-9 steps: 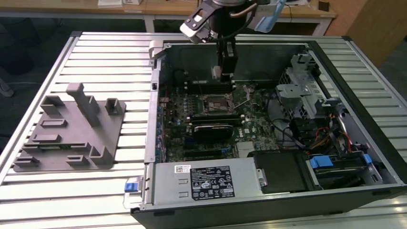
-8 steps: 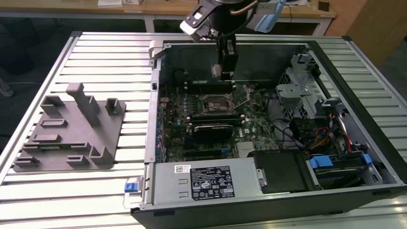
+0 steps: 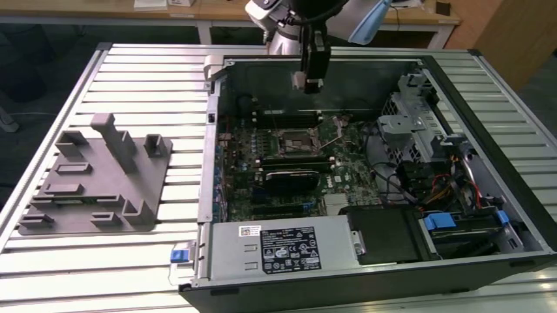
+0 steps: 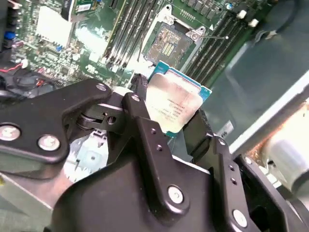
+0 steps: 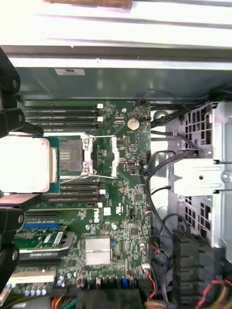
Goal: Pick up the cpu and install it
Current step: 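Place the cpu into insertion slot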
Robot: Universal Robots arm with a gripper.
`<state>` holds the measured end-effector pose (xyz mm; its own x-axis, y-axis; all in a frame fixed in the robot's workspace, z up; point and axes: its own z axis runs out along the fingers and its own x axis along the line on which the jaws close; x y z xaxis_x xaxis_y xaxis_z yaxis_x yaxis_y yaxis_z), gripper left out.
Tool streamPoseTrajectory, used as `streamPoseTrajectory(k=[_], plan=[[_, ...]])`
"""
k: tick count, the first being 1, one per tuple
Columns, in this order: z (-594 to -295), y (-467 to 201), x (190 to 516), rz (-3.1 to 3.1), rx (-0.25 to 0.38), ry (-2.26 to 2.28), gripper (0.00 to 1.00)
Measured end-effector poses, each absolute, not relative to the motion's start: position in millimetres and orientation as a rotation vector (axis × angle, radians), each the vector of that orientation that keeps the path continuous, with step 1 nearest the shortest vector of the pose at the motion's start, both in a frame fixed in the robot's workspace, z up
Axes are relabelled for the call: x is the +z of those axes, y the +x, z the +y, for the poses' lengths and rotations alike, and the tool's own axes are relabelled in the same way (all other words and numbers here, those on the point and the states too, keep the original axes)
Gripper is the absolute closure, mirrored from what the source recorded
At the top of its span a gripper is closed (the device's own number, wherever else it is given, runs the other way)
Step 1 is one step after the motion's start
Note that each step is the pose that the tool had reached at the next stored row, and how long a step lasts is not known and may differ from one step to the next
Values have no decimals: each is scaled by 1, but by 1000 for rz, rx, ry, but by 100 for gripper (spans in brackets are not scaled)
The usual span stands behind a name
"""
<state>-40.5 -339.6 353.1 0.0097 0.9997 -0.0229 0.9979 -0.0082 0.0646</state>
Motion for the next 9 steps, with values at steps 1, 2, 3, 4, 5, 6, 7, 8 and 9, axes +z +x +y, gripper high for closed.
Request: streamPoseTrajectory(k=[1, 2, 3, 4, 5, 6, 7, 8, 9], plan=[[-340, -41, 353, 2168, 46, 2187, 45], [-340, -41, 353, 2168, 45, 2187, 45], [-340, -41, 353, 2167, 45, 2187, 45], [-340, -41, 353, 2168, 45, 2187, 45], [-340, -41, 353, 2167, 45, 2187, 45], [-340, -41, 353, 2167, 45, 2187, 45], [-340, -41, 353, 2168, 45, 2187, 45], [-340, -41, 353, 2168, 45, 2187, 45], [-340, -41, 353, 2168, 45, 2187, 45]])
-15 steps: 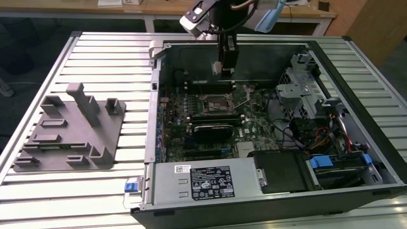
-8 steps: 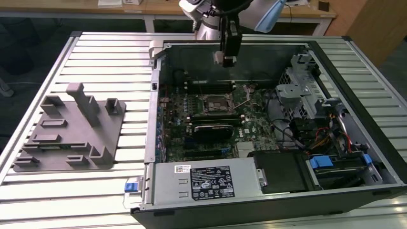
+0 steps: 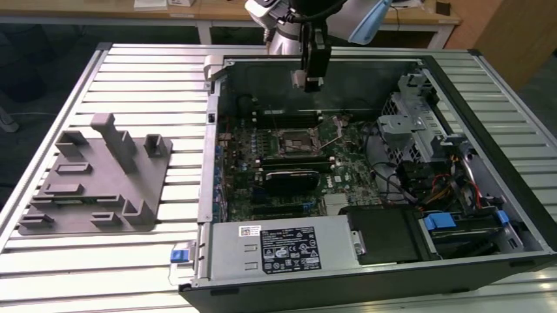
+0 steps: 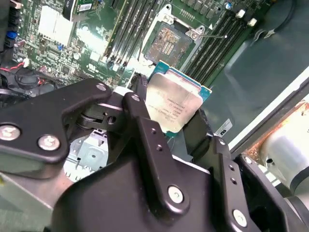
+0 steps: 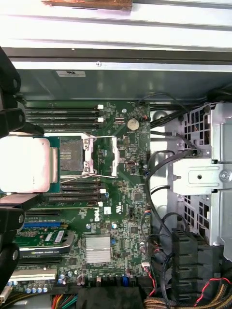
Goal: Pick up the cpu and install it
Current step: 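Place the cpu into insertion slot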
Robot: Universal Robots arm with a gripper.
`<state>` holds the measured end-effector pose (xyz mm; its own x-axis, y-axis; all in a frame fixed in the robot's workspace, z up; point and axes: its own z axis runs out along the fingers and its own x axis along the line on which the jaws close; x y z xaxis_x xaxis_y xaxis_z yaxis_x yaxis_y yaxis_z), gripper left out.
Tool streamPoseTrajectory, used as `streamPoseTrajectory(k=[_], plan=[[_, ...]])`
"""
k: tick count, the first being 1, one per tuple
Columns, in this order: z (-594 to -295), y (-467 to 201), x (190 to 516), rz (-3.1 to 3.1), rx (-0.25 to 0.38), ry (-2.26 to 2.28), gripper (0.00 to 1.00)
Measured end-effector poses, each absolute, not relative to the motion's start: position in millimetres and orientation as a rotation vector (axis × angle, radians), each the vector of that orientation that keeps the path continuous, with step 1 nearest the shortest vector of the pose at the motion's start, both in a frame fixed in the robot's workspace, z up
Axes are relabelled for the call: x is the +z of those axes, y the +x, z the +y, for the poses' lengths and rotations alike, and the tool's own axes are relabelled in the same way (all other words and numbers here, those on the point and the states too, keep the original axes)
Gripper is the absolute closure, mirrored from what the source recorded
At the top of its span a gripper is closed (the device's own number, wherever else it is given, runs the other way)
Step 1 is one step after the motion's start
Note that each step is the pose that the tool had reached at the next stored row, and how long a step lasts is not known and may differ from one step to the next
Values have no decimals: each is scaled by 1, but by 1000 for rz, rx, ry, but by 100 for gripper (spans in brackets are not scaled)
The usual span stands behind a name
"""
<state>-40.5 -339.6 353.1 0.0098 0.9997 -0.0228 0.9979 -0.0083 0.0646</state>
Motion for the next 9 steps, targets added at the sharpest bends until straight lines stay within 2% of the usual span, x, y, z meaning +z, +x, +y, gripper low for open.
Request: streamPoseTrajectory(k=[9], plan=[[-340, -41, 352, 2168, 45, 2187, 45]])
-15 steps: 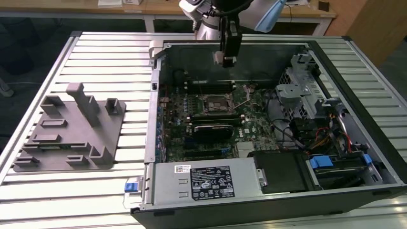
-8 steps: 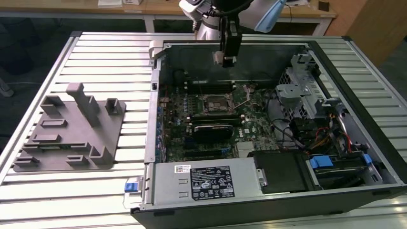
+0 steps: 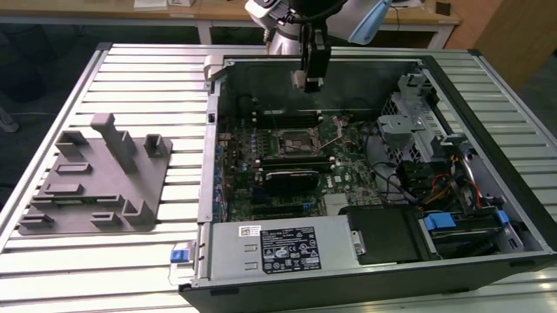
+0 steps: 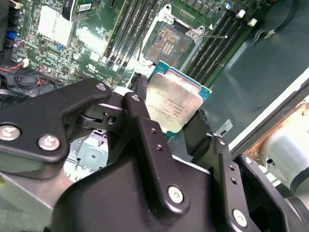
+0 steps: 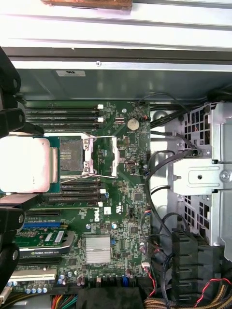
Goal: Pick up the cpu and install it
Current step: 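Place the cpu into insertion slot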
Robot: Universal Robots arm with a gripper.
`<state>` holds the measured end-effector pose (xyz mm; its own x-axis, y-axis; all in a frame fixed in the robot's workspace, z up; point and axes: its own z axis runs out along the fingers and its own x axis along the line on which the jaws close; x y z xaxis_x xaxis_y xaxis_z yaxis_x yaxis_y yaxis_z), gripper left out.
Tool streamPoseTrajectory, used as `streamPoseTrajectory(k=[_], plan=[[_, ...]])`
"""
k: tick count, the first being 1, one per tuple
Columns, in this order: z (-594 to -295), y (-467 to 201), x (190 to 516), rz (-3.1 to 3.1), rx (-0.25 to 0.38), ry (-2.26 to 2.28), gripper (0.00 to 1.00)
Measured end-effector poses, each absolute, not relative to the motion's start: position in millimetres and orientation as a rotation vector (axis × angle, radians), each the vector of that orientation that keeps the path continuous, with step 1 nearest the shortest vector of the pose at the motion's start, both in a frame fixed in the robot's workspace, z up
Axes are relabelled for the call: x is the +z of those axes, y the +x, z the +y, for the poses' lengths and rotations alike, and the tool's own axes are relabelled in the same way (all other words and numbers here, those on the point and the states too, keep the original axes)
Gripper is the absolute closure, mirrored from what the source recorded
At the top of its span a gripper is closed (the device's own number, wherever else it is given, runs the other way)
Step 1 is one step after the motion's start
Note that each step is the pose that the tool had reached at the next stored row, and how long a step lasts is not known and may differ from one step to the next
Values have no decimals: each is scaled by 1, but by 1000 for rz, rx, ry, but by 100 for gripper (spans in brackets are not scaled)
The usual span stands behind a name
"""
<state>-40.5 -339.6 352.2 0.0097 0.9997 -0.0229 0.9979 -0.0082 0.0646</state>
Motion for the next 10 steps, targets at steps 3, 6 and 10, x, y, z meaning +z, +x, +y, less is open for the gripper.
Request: streamPoseTrajectory(k=[3, 6, 10], plan=[[-340, -41, 351, 2168, 45, 2187, 45], [-340, -41, 351, 2168, 45, 2187, 45], [-340, -41, 350, 2168, 45, 2187, 45]])
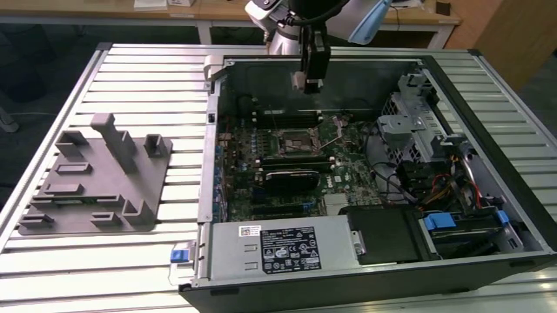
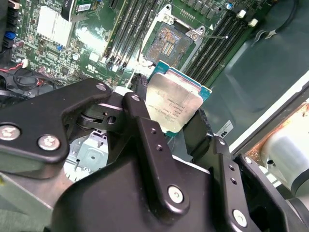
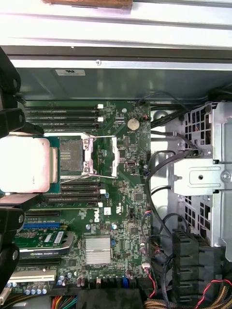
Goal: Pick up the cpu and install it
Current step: 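Place the cpu into insertion slot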
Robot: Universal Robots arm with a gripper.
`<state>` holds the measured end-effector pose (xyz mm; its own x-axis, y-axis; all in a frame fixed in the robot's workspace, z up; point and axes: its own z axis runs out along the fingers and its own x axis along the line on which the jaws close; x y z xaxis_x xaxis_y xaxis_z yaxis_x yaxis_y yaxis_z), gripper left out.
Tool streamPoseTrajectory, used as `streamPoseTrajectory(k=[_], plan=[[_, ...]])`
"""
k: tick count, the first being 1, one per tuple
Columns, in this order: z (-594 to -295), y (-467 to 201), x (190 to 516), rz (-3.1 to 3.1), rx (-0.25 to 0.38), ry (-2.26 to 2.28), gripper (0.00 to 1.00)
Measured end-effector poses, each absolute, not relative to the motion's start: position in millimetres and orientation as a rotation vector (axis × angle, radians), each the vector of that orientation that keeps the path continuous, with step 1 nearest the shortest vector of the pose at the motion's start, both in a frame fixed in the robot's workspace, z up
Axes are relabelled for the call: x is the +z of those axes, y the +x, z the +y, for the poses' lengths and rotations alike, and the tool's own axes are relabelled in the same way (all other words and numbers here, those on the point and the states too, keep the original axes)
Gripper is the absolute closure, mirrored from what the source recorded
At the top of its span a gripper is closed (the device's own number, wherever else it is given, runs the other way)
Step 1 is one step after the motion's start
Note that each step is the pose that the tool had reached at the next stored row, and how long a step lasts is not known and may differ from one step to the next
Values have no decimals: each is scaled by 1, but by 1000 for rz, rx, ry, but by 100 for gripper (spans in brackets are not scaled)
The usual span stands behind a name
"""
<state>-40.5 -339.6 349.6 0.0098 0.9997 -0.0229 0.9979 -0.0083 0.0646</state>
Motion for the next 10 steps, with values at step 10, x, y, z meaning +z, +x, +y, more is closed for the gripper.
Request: streamPoseTrajectory(k=[10], plan=[[-340, -41, 348, 2168, 45, 2187, 45]])
